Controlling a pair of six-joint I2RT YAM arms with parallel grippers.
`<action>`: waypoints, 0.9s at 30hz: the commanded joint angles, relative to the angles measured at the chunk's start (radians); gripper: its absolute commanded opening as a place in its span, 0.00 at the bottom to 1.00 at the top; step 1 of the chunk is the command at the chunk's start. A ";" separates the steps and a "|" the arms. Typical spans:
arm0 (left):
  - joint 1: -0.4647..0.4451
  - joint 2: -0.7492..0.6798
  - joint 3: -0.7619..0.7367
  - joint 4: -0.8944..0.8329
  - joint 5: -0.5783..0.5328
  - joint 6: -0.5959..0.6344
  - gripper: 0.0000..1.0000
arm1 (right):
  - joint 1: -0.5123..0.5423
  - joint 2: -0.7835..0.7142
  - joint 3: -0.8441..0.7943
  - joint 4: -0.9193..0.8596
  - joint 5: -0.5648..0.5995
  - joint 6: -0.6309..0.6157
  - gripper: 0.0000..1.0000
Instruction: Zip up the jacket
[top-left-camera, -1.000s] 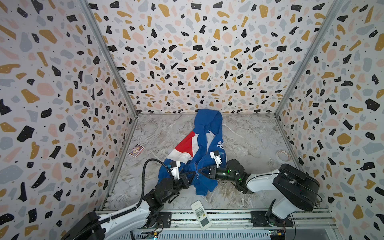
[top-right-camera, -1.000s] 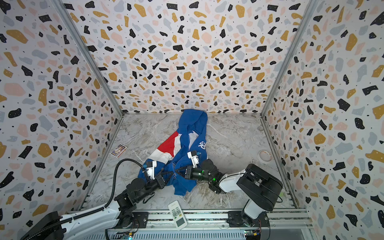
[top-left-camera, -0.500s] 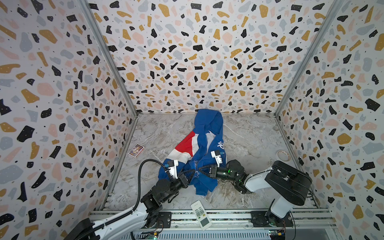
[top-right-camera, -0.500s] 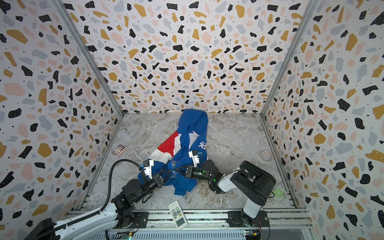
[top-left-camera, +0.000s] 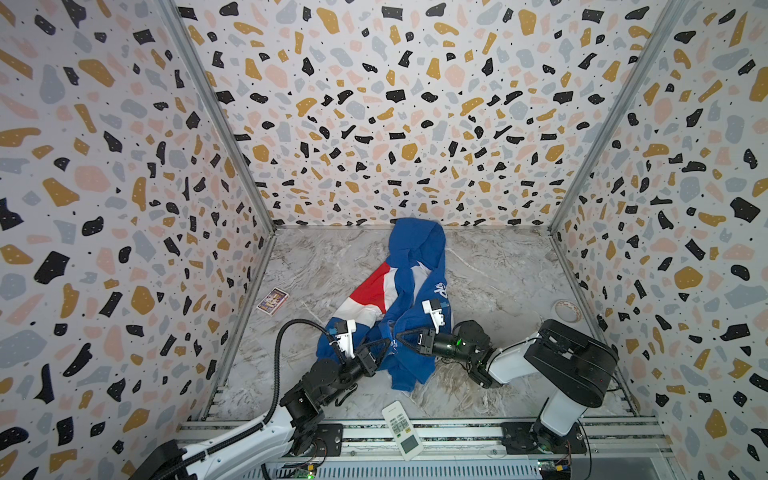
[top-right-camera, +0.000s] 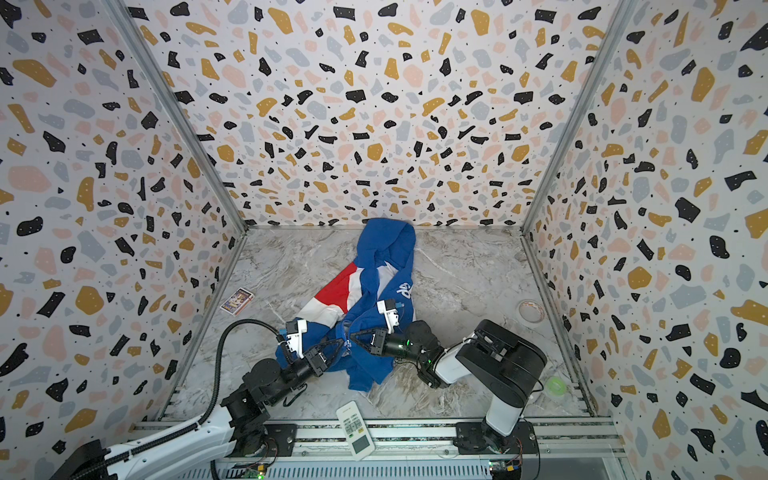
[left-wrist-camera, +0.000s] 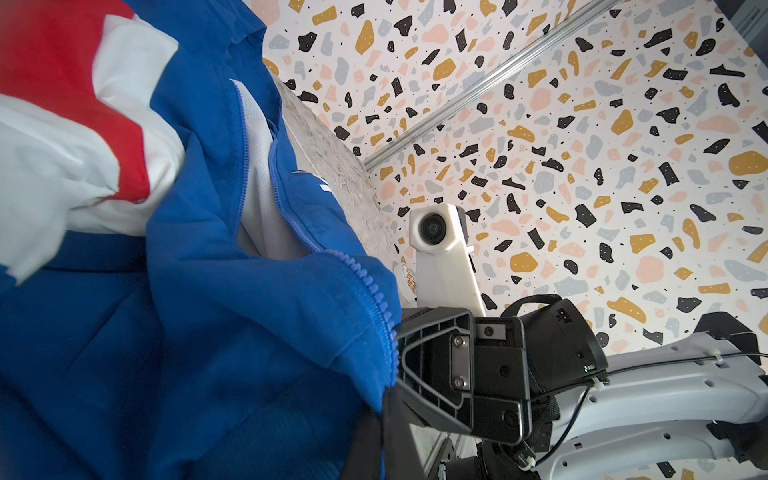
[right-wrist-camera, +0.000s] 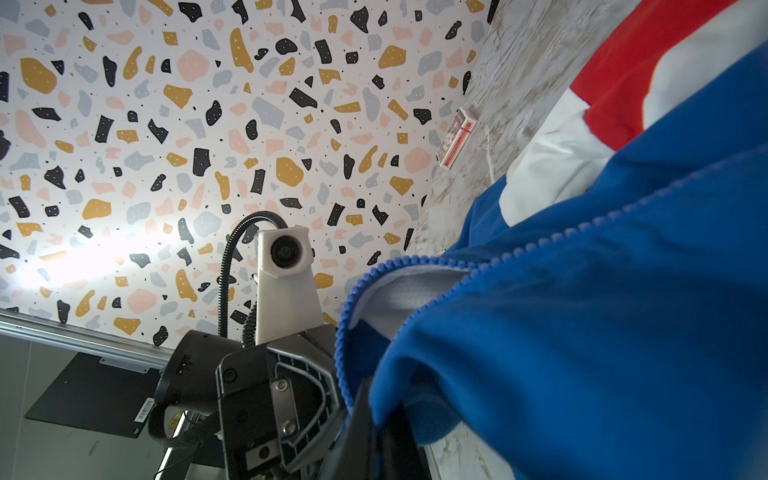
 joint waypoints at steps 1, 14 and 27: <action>-0.005 -0.019 -0.121 0.011 -0.009 0.011 0.00 | -0.003 -0.014 -0.011 0.073 -0.028 -0.005 0.00; -0.005 -0.071 -0.081 0.075 -0.027 0.076 0.00 | -0.048 -0.146 -0.027 0.077 -0.135 -0.174 0.00; -0.005 0.001 -0.014 0.182 0.015 0.141 0.00 | -0.052 -0.193 0.034 -0.020 -0.156 -0.280 0.00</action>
